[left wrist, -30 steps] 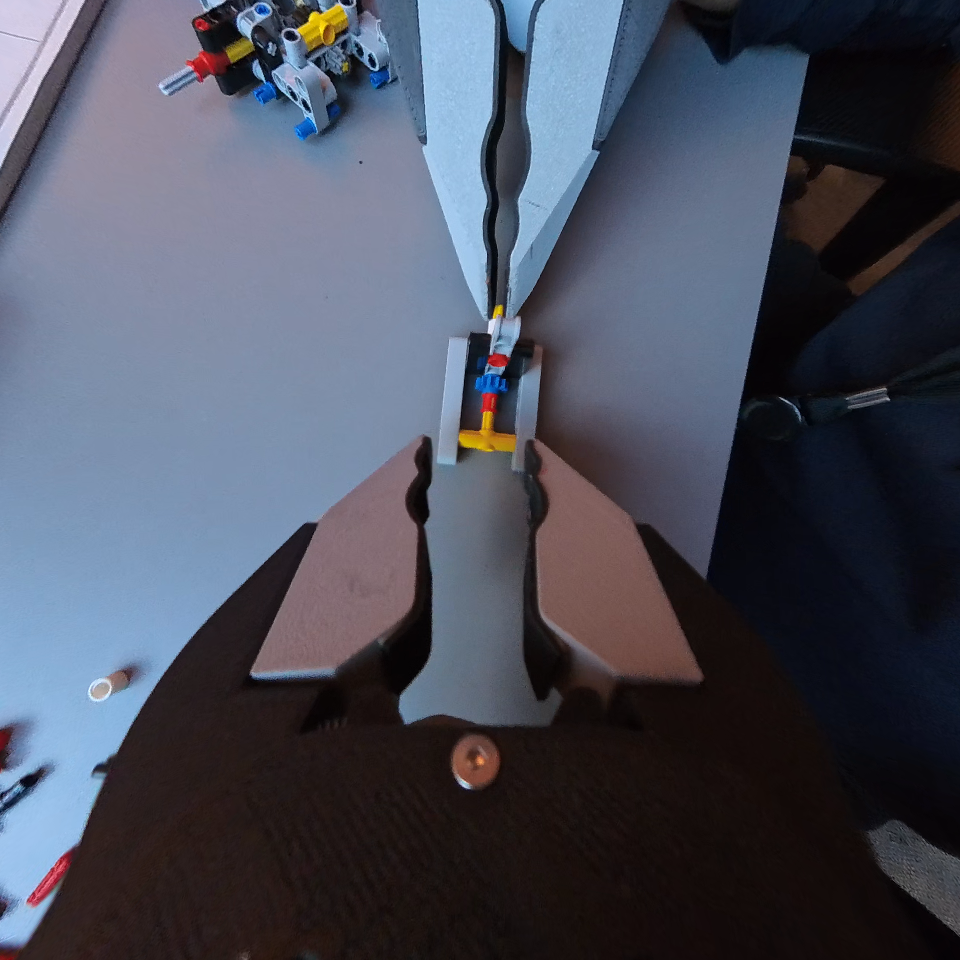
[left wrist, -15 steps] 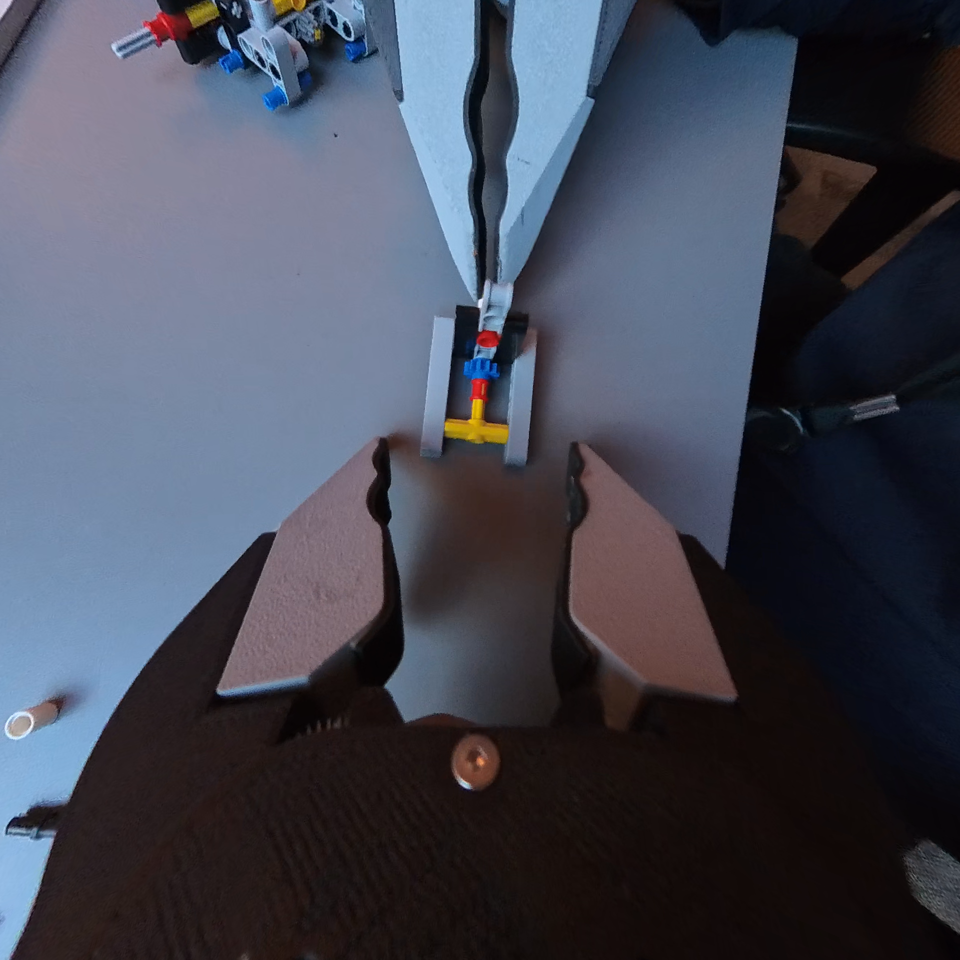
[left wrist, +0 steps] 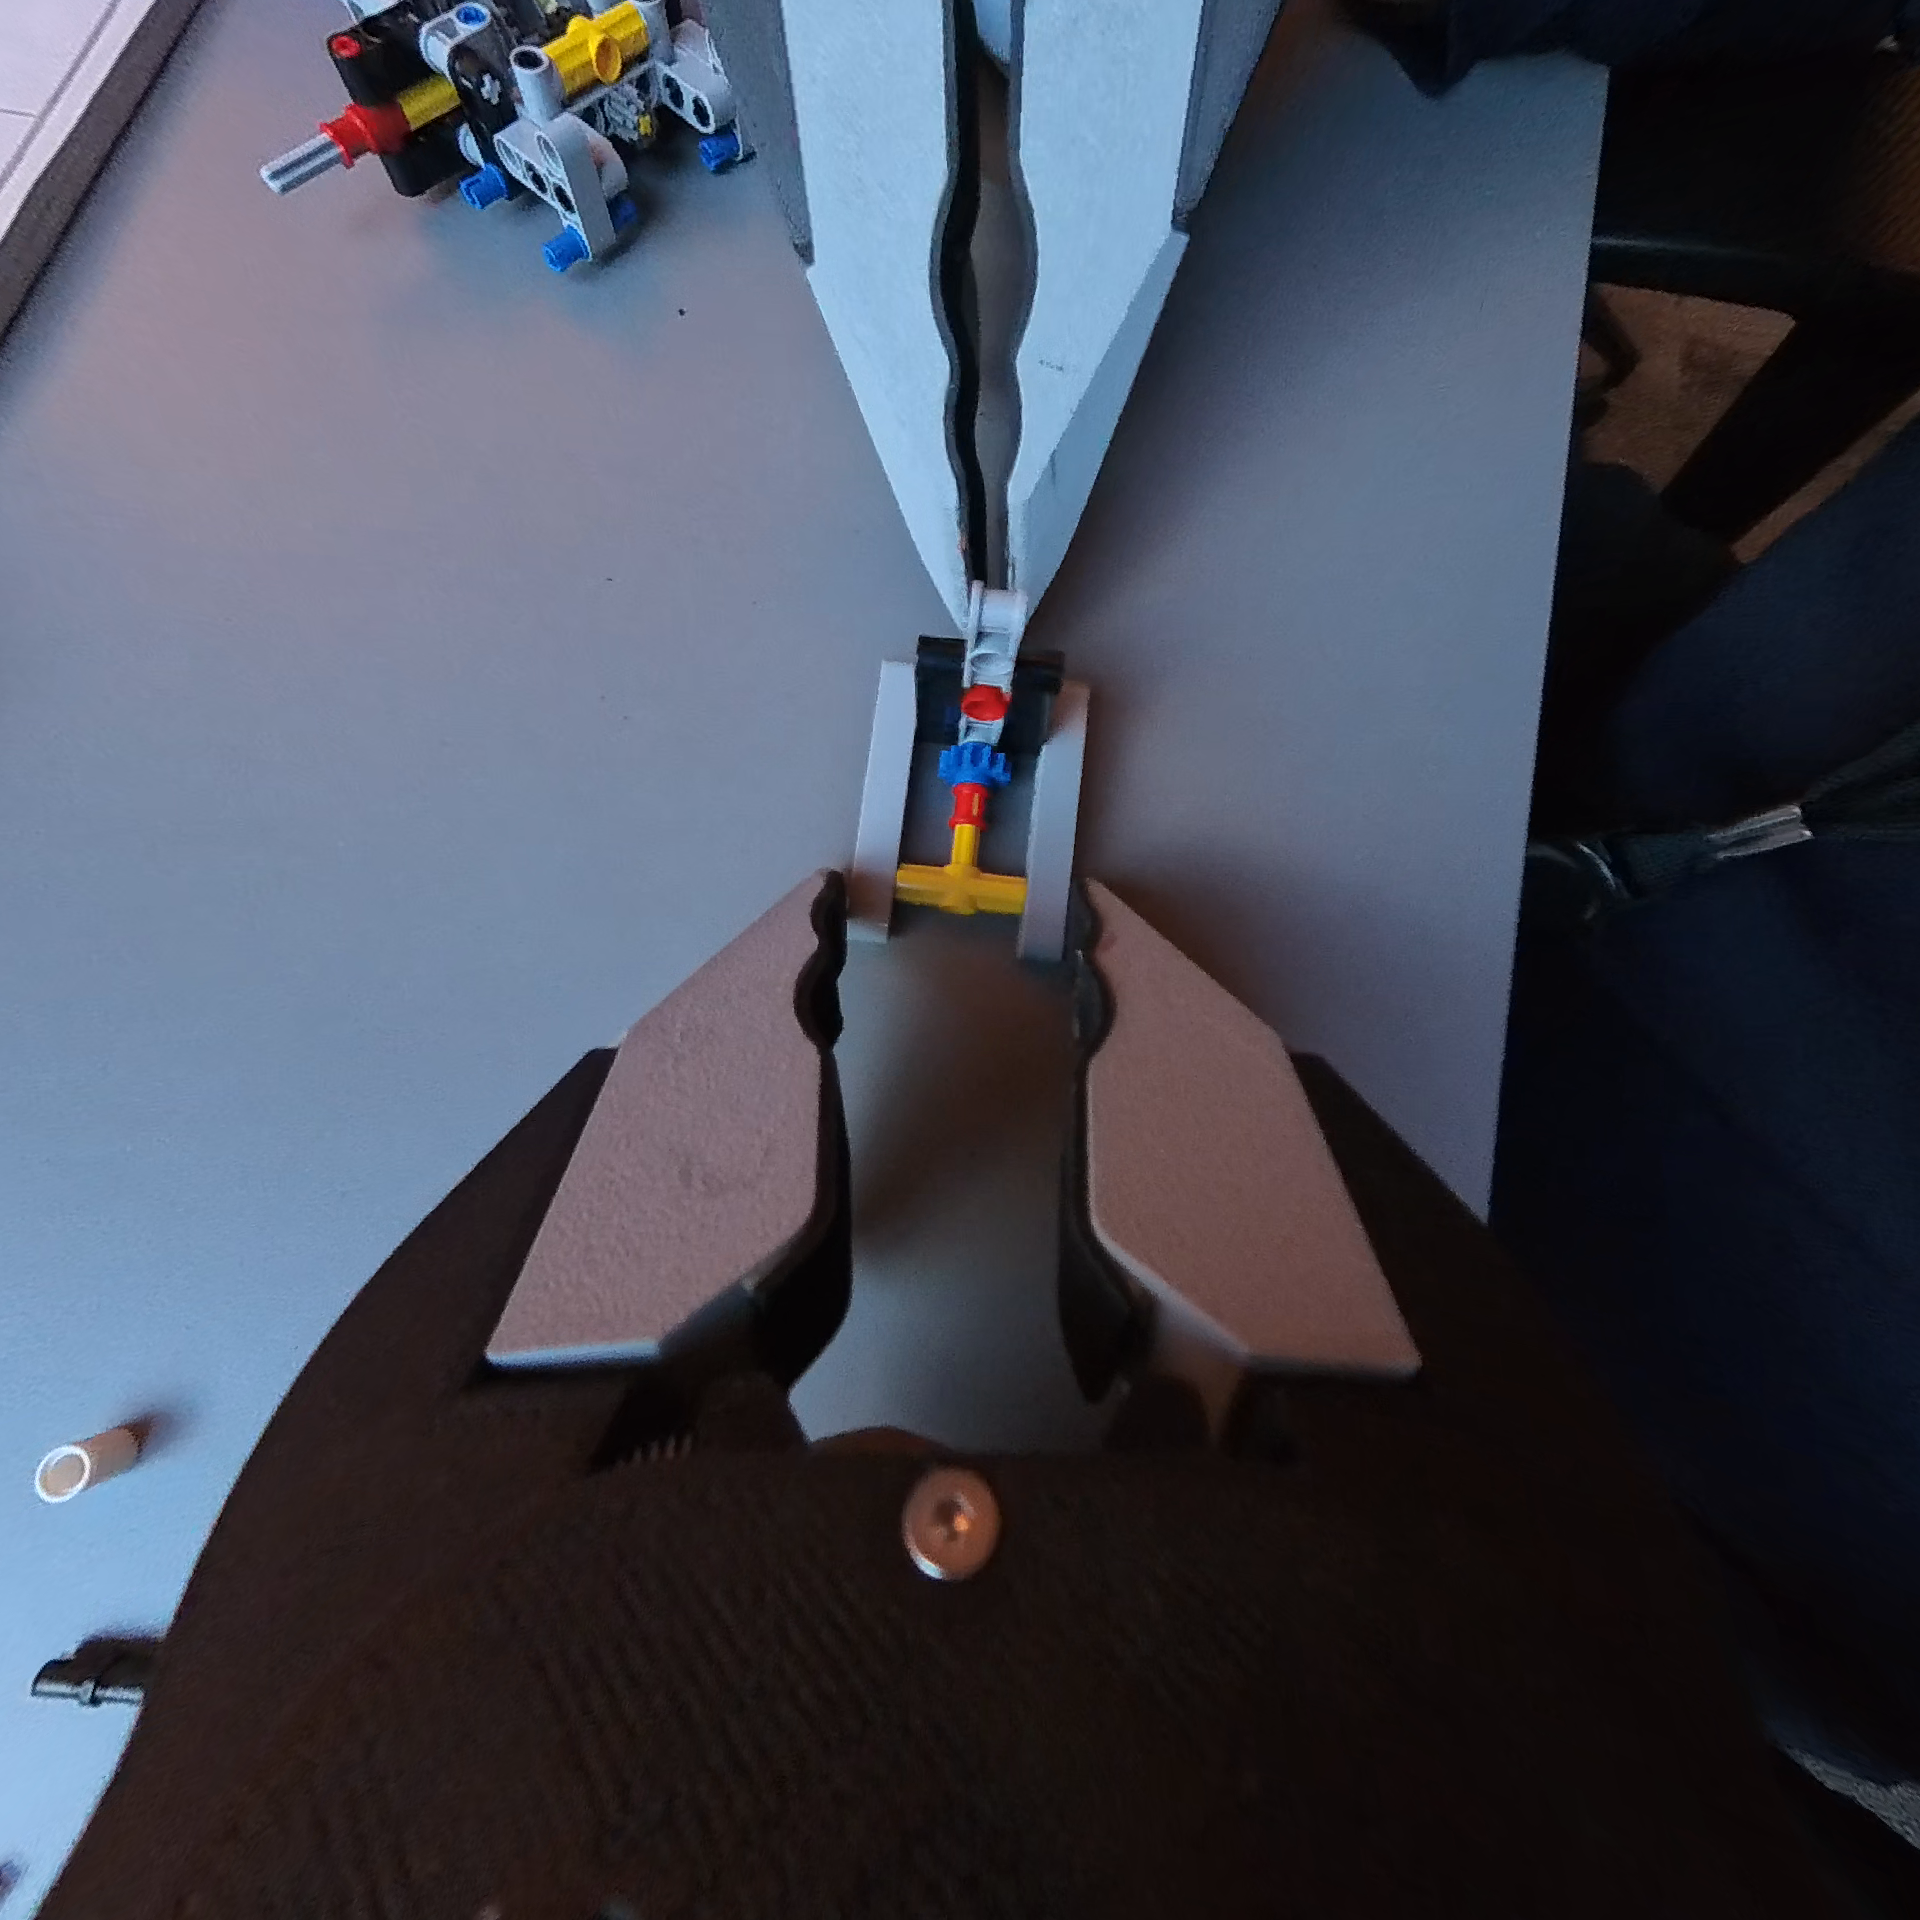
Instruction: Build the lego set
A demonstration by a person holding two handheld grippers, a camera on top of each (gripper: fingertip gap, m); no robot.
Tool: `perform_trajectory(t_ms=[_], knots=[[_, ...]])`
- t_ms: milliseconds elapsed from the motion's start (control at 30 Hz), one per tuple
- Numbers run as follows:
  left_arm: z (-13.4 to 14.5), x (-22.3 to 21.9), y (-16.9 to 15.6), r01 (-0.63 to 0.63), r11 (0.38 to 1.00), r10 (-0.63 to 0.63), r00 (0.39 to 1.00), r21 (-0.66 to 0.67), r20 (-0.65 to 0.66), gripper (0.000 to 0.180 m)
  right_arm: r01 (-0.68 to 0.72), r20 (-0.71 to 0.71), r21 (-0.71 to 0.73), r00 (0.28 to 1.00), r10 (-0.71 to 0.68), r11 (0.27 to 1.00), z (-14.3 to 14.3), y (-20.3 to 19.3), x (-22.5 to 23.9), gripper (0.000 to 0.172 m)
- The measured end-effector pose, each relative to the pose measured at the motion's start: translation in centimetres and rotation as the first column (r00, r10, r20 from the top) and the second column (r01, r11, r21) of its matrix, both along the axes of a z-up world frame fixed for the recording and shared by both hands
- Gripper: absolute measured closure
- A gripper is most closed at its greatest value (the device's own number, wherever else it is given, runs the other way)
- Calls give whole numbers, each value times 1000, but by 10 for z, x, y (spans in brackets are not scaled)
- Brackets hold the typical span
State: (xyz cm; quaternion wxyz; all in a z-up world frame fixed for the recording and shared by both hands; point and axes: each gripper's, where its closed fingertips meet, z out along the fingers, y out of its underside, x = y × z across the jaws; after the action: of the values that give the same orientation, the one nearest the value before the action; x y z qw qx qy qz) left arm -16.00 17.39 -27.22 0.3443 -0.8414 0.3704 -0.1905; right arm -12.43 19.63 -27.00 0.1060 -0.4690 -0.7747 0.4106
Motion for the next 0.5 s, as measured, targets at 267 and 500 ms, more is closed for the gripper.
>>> perform_trajectory(t_ms=[267,500], knots=[[0,2,-1,8,1000,-8,1000,15,-17,141,10,29,-37,1000,-9,999,0,-1,1,171],[-1,4,-1,13,1000,-13,1000,11,-21,141,5,45,100,999,-9,995,0,-1,3,171]])
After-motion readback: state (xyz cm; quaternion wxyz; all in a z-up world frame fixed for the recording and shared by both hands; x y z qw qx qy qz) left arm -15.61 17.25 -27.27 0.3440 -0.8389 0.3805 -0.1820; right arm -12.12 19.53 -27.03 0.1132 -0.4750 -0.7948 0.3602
